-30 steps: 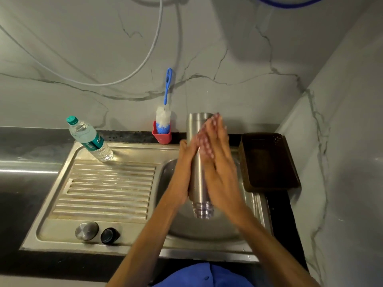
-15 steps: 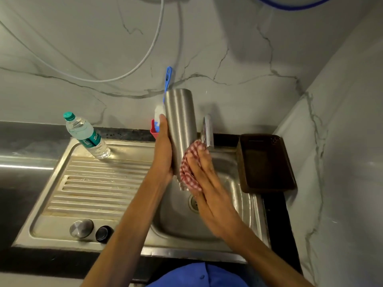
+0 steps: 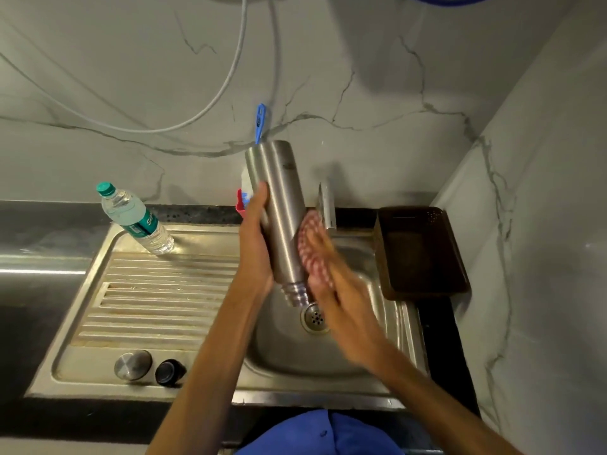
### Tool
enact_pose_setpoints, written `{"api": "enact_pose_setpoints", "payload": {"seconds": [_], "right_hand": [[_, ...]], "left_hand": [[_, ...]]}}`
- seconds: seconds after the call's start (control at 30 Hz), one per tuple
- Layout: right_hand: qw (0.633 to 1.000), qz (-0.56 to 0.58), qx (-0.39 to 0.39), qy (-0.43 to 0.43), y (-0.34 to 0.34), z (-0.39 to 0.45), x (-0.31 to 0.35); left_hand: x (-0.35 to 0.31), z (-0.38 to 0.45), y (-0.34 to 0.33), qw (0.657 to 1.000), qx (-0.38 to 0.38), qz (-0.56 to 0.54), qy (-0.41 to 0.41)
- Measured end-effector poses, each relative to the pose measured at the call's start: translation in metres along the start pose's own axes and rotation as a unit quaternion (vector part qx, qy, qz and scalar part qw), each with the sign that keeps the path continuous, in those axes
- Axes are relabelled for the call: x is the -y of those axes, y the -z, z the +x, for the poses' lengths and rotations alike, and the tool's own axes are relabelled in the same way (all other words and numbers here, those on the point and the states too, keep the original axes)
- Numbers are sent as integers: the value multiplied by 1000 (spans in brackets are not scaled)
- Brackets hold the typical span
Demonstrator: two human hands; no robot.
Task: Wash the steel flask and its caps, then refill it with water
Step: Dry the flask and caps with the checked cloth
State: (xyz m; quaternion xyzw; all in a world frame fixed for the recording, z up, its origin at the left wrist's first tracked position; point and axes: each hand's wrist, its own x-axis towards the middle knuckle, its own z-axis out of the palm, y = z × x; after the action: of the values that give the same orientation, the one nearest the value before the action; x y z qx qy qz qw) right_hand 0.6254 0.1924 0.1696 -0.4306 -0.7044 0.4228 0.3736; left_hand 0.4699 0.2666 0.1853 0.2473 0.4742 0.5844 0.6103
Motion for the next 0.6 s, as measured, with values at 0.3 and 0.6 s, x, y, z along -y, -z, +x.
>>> {"api": "enact_pose_setpoints", "payload": {"seconds": [0.3, 0.6], "right_hand": [[990, -70, -124, 22, 13, 54, 2], [992, -113, 13, 59, 14, 12, -3]], "left_hand": [[54, -42, -1, 985, 110, 115, 66], [25, -18, 1, 997, 72, 40, -2]]}}
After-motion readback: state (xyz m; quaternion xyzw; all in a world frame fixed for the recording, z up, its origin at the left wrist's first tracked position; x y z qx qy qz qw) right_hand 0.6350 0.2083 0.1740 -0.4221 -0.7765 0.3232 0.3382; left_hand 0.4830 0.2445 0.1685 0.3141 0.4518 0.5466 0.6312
